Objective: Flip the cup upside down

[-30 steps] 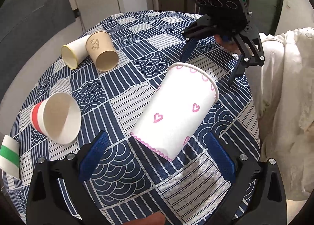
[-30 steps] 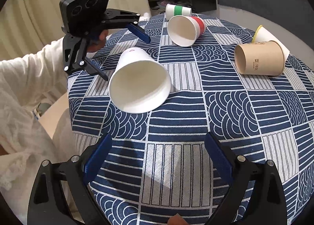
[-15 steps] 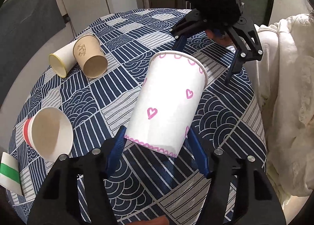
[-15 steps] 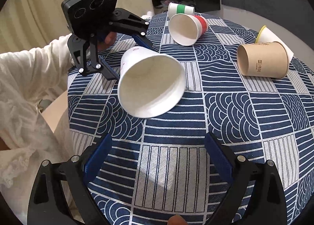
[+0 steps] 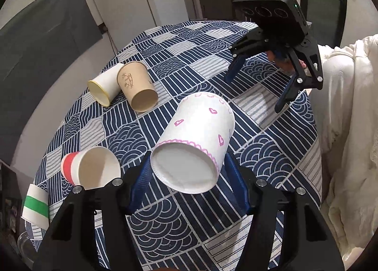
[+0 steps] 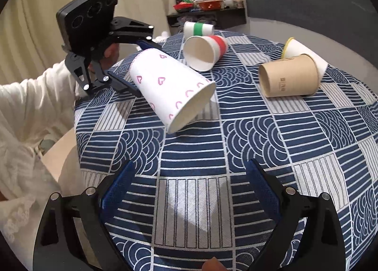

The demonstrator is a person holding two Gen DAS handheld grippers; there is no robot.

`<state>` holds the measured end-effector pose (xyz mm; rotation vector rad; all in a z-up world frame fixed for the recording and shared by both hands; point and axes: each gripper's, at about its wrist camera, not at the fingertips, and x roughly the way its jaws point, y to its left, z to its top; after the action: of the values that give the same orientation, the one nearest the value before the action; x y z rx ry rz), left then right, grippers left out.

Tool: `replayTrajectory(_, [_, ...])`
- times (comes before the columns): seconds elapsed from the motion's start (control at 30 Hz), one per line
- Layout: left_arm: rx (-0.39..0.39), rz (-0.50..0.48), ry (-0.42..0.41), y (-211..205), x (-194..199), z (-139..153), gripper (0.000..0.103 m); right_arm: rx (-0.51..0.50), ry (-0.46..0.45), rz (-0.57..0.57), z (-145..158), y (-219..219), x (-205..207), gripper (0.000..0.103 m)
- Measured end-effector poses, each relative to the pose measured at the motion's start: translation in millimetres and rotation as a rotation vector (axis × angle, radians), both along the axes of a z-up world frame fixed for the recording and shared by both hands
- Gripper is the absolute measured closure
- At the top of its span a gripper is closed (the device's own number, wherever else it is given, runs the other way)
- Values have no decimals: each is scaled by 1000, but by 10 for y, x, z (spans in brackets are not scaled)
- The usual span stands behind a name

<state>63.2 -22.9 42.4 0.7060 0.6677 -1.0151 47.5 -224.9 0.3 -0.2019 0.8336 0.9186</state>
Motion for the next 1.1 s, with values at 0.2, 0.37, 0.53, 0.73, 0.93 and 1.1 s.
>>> replayTrajectory(0.2, [38, 16, -29, -170, 86, 63, 41, 6, -8, -38, -14, -59, -1, 12])
replayTrajectory(0.37, [61, 24, -47, -313, 178, 103, 42, -1, -27, -65, -16, -81, 0, 12])
replayTrajectory(0.53, [86, 43, -68, -405, 199, 112, 9, 12, -37, -100, -17, -154, 18, 12])
replayTrajectory(0.73, [72, 87, -81, -389, 184, 173, 6, 15, -42, -139, -28, -212, 55, 12])
replayTrajectory(0.93, [59, 190, -90, -273, 66, 180, 6, 17, -61, -172, -2, -207, 49, 12])
replayTrajectory(1.1, [33, 274, -101, -219, -89, 115, 6, 18, -67, -223, 24, -199, 40, 12])
